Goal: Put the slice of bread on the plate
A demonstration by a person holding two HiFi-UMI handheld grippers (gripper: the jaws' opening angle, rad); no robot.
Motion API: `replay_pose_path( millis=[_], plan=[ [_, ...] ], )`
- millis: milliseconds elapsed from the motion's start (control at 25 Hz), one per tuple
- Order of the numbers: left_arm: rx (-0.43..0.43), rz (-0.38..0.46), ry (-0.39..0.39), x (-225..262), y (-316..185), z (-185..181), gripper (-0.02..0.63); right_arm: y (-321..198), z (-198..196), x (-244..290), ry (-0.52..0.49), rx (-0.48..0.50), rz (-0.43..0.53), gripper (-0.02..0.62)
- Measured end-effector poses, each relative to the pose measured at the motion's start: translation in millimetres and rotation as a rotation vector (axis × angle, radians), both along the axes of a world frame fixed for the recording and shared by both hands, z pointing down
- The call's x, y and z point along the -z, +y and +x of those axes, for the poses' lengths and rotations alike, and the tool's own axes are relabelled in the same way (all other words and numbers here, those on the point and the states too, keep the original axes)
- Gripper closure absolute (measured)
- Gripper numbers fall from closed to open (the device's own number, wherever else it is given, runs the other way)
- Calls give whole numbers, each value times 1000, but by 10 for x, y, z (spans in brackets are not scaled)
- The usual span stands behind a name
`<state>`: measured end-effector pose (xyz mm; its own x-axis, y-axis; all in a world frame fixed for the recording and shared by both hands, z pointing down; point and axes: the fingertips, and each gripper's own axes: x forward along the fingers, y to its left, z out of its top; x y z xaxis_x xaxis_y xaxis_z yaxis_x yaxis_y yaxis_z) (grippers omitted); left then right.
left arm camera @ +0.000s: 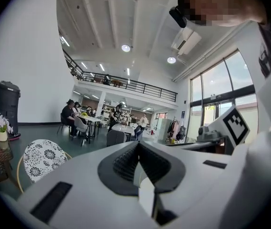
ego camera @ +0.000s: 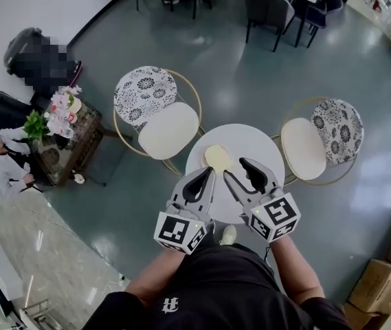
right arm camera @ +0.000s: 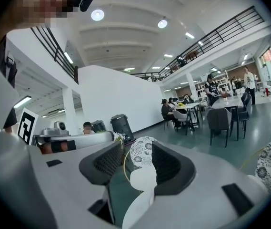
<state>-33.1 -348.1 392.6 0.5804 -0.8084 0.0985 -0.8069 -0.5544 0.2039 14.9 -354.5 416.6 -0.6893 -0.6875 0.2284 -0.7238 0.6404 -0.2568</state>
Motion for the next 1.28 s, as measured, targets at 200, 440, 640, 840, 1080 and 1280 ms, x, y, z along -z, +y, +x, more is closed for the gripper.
replay_pose_path(
  millis=[200,440,640,840,1080,1280],
  plan=[
    [-1,41,-7,252,227,133,601,211,117,336,-17,1,67,446],
    [-11,87,-15,567,427,287,601,402,223,758,-26,7,154,552],
    [-32,112,-21,706,572,425,601,557,278,844,-19,11,170,589],
    [-49,116,-31,712,640,468,601,654,256,842,-10,10,183,589],
    [-64,132,-20,794,720,552,601,719,318,916,1,3,197,589],
    [-57,138,-21,796,765,543,601,757,343,920,7,-3,200,589]
  ],
)
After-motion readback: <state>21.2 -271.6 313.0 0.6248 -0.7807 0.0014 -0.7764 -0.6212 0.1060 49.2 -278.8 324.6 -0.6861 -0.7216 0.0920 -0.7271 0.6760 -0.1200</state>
